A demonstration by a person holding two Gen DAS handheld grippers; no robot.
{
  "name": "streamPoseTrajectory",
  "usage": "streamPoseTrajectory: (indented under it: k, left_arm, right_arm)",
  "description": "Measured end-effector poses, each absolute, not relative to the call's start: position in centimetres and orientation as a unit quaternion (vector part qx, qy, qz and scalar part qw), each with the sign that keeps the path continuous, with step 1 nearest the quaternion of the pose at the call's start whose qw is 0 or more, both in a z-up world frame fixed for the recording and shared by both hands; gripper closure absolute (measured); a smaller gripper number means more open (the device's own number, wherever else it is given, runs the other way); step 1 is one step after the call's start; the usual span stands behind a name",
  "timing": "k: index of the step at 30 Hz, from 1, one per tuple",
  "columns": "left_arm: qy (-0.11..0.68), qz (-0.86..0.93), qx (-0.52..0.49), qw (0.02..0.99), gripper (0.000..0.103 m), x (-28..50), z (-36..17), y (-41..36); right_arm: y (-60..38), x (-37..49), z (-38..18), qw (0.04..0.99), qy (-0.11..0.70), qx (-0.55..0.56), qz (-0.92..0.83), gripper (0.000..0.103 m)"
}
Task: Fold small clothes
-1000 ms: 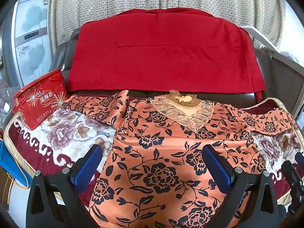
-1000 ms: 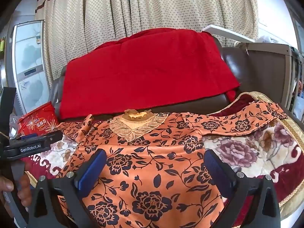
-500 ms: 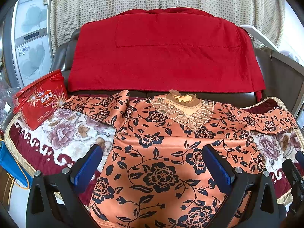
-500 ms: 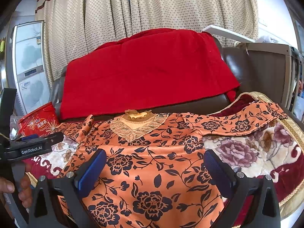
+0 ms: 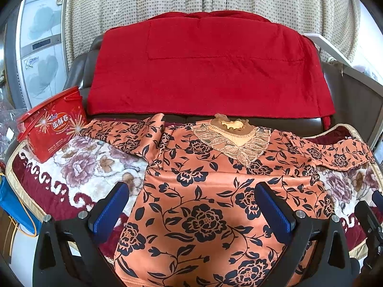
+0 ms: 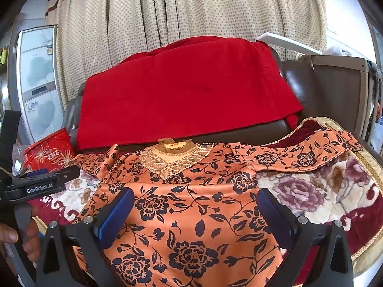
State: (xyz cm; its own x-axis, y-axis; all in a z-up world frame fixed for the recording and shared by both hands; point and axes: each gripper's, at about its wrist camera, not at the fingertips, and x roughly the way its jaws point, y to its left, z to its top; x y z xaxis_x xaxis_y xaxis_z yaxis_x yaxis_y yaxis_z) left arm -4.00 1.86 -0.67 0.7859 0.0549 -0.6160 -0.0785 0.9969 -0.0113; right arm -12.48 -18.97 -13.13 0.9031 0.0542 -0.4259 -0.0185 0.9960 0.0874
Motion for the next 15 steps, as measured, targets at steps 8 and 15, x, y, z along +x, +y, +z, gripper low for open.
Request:
streamPoseTrajectory:
  k: [8,15]
  left_arm:
    - [0.324,0.036,-0.018,0.945,0.0,-3.99,-0.71,1.99]
    - [0.324,0.034,-0.014,0.945,0.0,-3.75,-0.6,1.66]
  right_arm:
    - [-18.88,-12.61,-12.99,0.982,0.183,0.047,0.025,0.0]
    - [-18.59,-12.59,-12.93,0.985,0.164,0.04,0.026,0.0]
